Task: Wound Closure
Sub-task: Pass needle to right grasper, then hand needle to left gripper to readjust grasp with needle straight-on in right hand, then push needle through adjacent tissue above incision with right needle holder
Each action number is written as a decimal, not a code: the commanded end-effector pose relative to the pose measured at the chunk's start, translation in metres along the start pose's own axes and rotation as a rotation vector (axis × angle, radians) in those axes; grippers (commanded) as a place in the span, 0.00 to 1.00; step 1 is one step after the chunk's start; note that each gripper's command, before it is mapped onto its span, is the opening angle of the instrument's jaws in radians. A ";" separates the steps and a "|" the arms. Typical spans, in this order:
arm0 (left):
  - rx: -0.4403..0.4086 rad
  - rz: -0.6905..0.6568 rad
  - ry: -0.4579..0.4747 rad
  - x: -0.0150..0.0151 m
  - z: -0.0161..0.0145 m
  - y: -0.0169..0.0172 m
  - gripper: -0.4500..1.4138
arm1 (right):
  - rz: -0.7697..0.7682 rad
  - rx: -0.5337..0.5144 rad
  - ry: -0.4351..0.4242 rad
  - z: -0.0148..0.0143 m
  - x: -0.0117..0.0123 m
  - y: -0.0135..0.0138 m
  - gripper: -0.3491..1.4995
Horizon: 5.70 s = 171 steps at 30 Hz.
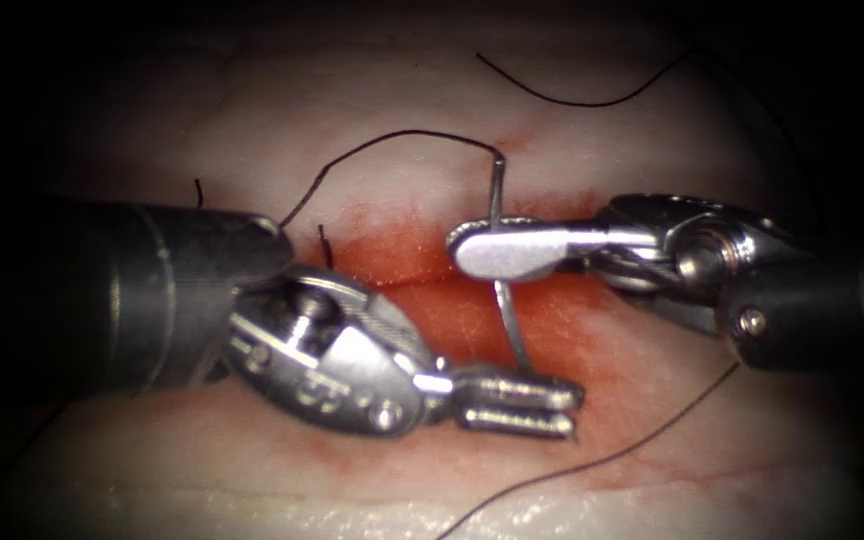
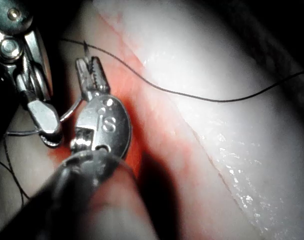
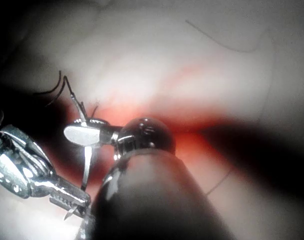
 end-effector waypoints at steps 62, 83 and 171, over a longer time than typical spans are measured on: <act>0.269 -0.302 -0.255 -0.0029 -0.0035 0.0001 0.00 | -0.136 -0.328 0.185 0.0003 0.0009 -0.0008 0.57; 0.206 0.089 -0.495 -0.0015 -0.0029 0.0007 0.00 | 0.076 -0.258 0.082 -0.0009 0.0004 -0.0013 0.83; 0.368 -0.409 -0.463 -0.0039 -0.0051 0.0034 0.14 | -0.651 -0.083 0.018 0.0002 0.0060 0.0035 0.00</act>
